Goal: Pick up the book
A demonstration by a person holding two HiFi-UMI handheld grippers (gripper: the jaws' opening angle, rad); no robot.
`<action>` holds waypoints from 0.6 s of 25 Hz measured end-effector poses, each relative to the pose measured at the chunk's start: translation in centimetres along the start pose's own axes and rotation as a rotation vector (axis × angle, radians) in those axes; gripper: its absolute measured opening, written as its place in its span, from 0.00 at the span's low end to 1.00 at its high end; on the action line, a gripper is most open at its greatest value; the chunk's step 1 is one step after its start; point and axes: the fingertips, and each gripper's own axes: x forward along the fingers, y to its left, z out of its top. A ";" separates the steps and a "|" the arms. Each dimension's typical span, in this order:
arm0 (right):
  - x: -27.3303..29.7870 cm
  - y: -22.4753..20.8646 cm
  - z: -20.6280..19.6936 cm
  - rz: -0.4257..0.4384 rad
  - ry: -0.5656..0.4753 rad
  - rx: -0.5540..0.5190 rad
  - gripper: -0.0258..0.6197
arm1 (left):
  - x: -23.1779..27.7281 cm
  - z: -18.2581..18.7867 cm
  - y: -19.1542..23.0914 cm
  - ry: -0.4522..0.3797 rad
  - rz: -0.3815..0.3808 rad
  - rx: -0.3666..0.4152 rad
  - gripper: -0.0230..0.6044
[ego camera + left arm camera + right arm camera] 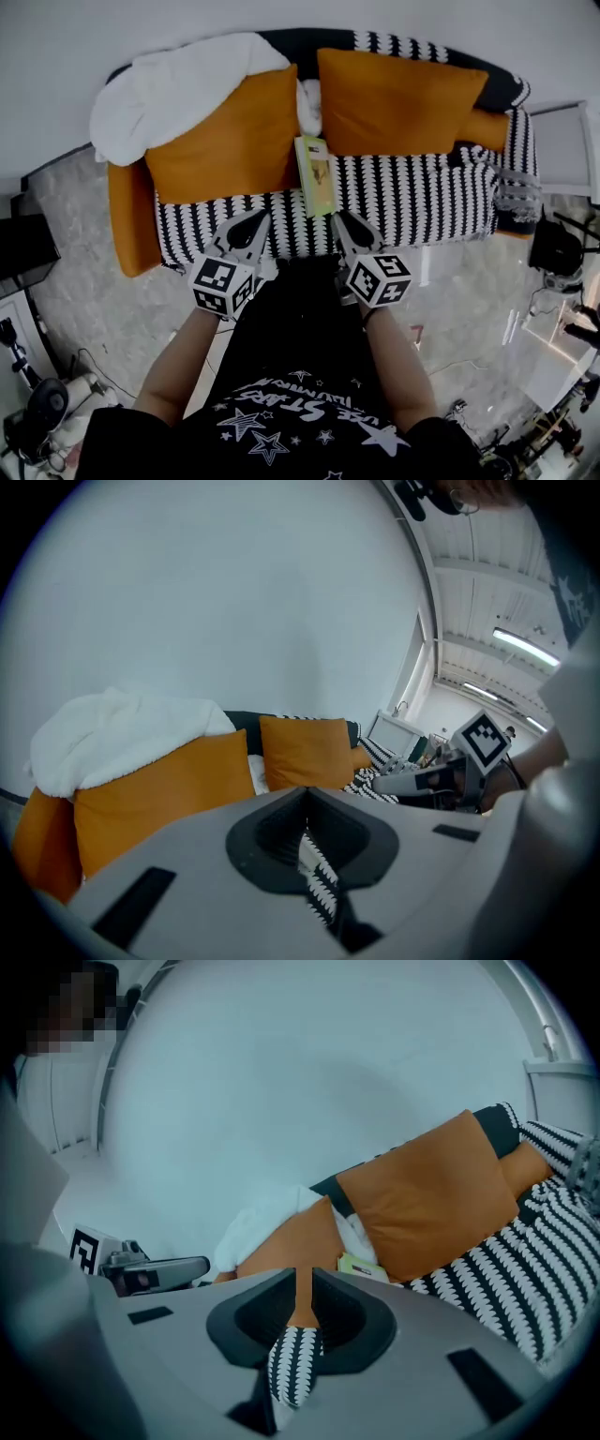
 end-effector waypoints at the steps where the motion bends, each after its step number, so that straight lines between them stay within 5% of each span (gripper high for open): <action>1: 0.5 0.1 -0.4 0.006 0.015 -0.018 0.11 | 0.2 -0.2 0.4 0.003 0.002 0.003 0.04; 6: 2.7 -0.1 -2.6 0.001 0.078 -0.067 0.12 | 1.1 -0.6 1.8 -0.014 0.003 -0.001 0.04; 15: 6.2 -1.4 -7.2 0.002 0.200 -0.072 0.46 | 2.9 -4.9 3.8 0.060 0.045 -0.039 0.04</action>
